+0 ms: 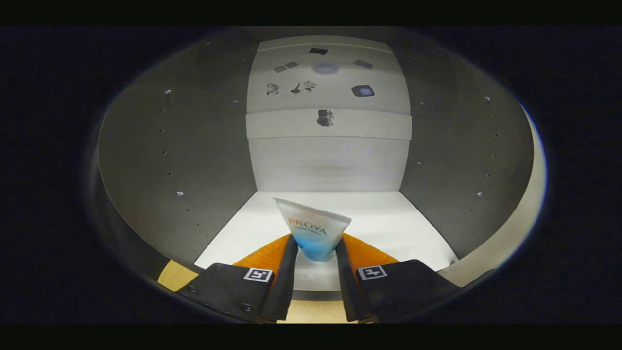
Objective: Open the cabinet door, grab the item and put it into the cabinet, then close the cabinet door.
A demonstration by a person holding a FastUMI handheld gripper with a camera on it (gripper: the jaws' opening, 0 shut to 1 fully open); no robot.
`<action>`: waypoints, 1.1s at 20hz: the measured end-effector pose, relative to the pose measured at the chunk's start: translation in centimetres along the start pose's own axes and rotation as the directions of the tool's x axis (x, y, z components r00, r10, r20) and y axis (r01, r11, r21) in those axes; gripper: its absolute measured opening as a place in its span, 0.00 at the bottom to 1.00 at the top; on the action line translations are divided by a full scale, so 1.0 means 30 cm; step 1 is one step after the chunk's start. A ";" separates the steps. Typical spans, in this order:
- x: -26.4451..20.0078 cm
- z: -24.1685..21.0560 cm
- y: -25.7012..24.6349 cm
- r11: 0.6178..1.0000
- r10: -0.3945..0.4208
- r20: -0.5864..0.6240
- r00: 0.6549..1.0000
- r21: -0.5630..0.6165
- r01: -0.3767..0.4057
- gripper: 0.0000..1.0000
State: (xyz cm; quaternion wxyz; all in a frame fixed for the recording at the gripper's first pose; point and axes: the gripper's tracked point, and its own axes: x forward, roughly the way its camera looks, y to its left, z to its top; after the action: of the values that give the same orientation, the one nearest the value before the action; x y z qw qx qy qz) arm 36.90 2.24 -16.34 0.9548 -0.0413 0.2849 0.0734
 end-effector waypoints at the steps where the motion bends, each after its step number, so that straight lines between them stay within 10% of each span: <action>1: 0.008 0.001 -0.001 1.000 -0.003 0.001 1.000 -0.008 0.003 0.51; 8: 0.041 -0.023 -0.016 1.000 -0.023 -0.026 0.999 -0.009 0.023 0.53; 11: 0.038 -0.025 -0.009 1.000 -0.013 -0.024 1.000 -0.004 0.012 0.78; 22: -0.077 0.053 -0.024 0.999 -0.033 0.066 0.997 -0.005 0.033 0.93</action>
State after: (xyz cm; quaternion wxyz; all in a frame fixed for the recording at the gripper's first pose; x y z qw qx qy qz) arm 35.96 1.47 -13.72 0.9647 -0.0463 0.2522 0.0599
